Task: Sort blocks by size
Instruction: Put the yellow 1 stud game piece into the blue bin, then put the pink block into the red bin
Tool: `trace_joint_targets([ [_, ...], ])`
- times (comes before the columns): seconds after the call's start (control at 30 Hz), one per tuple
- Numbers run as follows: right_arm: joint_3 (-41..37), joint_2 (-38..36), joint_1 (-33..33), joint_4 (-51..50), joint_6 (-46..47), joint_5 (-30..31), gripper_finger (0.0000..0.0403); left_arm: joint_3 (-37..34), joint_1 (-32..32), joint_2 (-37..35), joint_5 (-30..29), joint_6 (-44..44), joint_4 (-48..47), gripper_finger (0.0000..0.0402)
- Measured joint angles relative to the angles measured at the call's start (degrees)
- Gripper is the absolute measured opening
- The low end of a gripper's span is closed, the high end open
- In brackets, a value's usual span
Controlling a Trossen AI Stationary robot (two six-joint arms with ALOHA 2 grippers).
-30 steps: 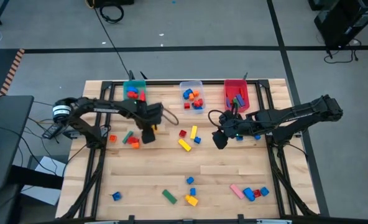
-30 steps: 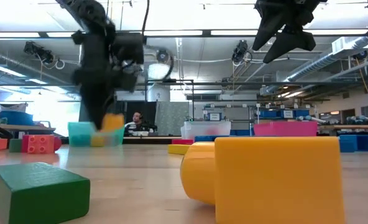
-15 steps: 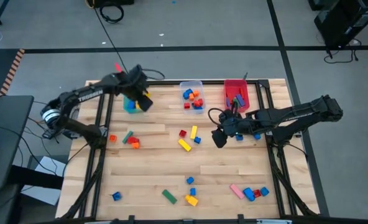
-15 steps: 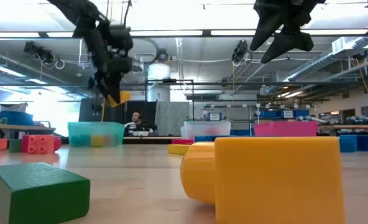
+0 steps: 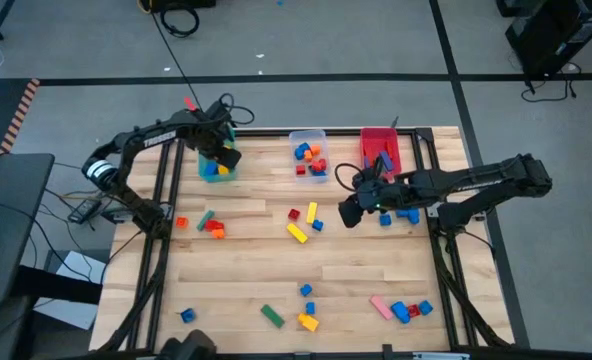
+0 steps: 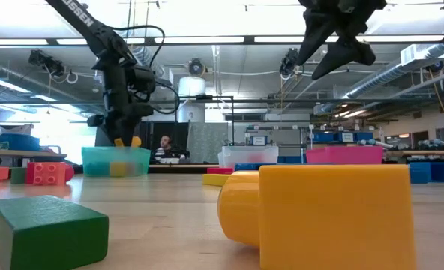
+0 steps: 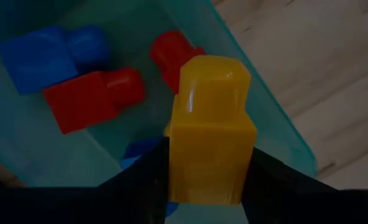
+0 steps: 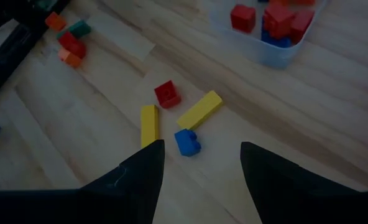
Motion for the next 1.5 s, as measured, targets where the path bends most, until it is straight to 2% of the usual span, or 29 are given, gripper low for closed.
trace_joint_targets([
  [0.13, 0.0, 0.0, -1.0, 0.3, 0.0, 0.0, 0.0225, 0.0, -0.1, 0.0, -3.4, 0.3, 1.7, 0.0165],
  [0.43, 0.0, 0.0, -3.6, 0.3, -0.1, 0.2, 0.0225, 0.0, -0.1, 0.0, -4.3, -0.2, 1.6, 0.0167],
  [0.57, 0.0, 0.0, -4.5, 0.3, -0.1, 0.2, 0.0225, 0.0, -0.1, 0.0, -7.3, -2.4, 1.8, 0.0175],
  [0.7, 0.0, 0.0, -5.0, 0.3, -0.2, 0.2, 0.0225, 0.0, -0.1, 0.0, -10.0, -2.8, 2.1, 0.0198],
  [0.93, 0.0, 0.0, -5.0, 0.3, -1.0, 0.2, 0.0225, 0.2, -0.1, 0.0, -10.1, 0.4, 3.9, 0.0260],
  [1.13, 0.0, 0.0, -5.0, 0.3, -3.9, 0.2, 0.0225, 3.4, -0.6, -0.4, -8.9, -0.2, 3.0, 0.0280],
  [1.3, 0.0, 0.0, -5.0, 0.3, -5.5, 0.2, 0.0225, 5.8, -4.5, -3.5, -5.0, -2.5, 1.9, 0.0280],
  [1.5, 0.0, 0.0, -4.5, 0.0, -3.7, -0.3, 0.0225, 6.0, -16.8, -9.3, -12.7, -7.7, 2.4, 0.0280],
])
